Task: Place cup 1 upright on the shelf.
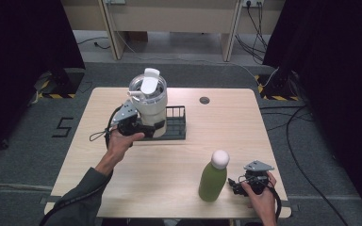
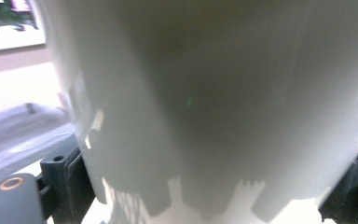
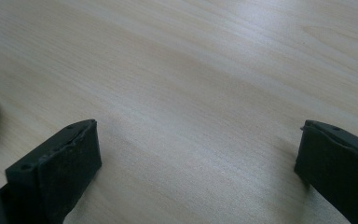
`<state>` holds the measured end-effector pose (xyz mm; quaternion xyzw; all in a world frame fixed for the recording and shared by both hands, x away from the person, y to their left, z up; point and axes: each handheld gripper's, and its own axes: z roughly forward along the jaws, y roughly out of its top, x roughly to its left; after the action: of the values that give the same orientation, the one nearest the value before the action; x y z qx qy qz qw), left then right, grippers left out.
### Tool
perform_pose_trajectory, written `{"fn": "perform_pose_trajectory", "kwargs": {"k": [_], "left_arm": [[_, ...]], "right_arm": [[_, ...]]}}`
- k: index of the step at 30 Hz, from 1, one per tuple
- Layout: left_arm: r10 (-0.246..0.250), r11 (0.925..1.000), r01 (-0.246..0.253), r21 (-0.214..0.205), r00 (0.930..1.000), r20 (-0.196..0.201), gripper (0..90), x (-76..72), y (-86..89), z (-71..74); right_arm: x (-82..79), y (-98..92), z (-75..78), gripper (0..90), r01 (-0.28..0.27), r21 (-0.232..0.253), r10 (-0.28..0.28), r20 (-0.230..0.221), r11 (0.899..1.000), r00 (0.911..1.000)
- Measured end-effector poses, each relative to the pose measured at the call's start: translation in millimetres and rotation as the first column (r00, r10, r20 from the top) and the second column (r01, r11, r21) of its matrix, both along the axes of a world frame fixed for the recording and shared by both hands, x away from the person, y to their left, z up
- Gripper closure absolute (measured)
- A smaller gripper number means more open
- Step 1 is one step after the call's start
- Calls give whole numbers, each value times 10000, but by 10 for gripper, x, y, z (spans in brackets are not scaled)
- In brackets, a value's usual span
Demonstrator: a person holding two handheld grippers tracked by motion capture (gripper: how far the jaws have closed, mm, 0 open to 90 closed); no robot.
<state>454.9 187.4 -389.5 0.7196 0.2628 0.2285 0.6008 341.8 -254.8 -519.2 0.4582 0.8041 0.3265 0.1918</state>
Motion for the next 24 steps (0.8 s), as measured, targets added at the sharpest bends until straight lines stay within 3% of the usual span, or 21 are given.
{"fn": "perform_pose_trajectory", "kwargs": {"k": [9,17,24], "left_arm": [[1163,9931,-1164,115,9931,144,107,356,227,32],[1796,9837,-1796,-16,9837,0,107,562,355,-191],[2077,9782,-2077,4,9781,-110,107,617,414,-321]], "right_arm": [[1,-1,0,2,-30,-16,30,4,10000,10000],[2,-1,0,2,-32,-18,32,10,10000,10000],[2,0,0,2,-31,-13,31,9,10000,10000]]}}
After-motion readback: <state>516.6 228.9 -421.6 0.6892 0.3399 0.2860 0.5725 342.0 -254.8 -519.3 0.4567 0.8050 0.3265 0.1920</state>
